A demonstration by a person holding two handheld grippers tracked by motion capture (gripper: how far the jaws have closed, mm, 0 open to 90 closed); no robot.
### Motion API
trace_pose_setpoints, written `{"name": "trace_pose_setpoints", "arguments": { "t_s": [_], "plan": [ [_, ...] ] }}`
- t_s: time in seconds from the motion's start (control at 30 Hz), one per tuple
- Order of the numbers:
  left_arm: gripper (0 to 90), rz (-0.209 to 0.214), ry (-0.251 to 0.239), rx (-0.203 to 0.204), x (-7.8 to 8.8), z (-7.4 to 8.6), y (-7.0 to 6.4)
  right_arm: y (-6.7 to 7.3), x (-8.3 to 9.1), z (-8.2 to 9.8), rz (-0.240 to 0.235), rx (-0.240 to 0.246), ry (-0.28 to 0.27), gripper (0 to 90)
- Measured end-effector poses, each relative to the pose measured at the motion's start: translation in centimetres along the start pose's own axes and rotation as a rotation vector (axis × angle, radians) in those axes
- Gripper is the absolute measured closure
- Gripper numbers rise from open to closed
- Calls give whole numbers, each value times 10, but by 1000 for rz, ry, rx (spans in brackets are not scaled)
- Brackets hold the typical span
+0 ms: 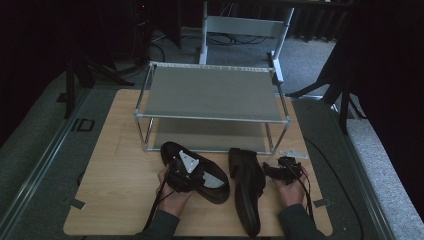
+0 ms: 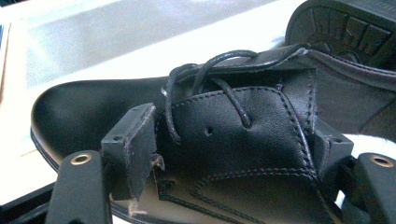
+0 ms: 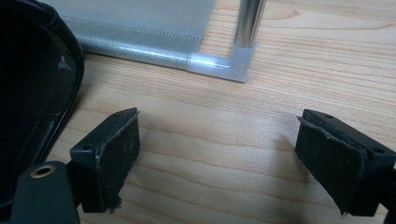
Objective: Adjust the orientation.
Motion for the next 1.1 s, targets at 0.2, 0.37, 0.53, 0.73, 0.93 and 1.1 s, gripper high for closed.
{"name": "trace_pose_setpoints", "arguments": {
  "t_s": [0.2,0.37,0.53,0.73,0.93,1.1],
  "plan": [
    [306,6,-4,10,7,4,0,0,0,0,0,0,0,135],
    [311,63,6,-12,4,1,-1,0,0,0,0,0,0,135],
    [317,117,19,-4,1,0,-1,0,0,0,0,0,0,135],
    [321,171,53,-13,8,1,-15,0,0,0,-1,-1,0,135],
    [321,183,55,-56,12,3,-23,0,0,0,0,-2,0,136],
    [322,277,36,-91,11,3,-19,0,0,0,-3,1,-1,140]
  ]
}}
Point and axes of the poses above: each handheld gripper's, and its own axes: x roughly backward along the jaws, z roughly out of its underside, y roughly to its left, the point moved 9 cm from there along -x, roughly forward along the jaws, and after that the axes turned 9 degrees about -y, right-handed, at the moved point
